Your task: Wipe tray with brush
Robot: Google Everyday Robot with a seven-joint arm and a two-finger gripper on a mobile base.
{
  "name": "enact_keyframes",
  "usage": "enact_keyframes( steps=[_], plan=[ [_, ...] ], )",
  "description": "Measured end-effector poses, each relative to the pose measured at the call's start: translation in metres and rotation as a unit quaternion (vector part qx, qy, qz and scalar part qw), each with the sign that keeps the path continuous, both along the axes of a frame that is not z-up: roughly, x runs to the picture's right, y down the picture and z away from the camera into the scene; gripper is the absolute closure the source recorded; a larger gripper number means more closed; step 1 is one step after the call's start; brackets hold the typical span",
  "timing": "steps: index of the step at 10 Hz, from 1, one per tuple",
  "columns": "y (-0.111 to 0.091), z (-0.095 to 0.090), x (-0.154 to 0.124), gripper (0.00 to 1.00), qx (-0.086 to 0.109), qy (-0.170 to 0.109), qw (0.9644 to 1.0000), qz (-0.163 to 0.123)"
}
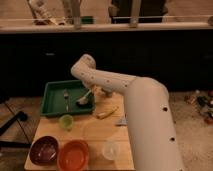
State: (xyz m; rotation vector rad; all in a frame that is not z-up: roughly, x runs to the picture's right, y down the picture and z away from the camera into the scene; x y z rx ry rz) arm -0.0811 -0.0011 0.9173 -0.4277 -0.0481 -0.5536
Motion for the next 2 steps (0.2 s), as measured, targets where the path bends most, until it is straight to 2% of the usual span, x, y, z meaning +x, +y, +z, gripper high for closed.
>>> enact_keyframes(
  steps=[2],
  plan=[
    [0.0035, 0.002, -0.0161, 1.0, 0.0, -0.022, 0.9998, -0.003]
  ],
)
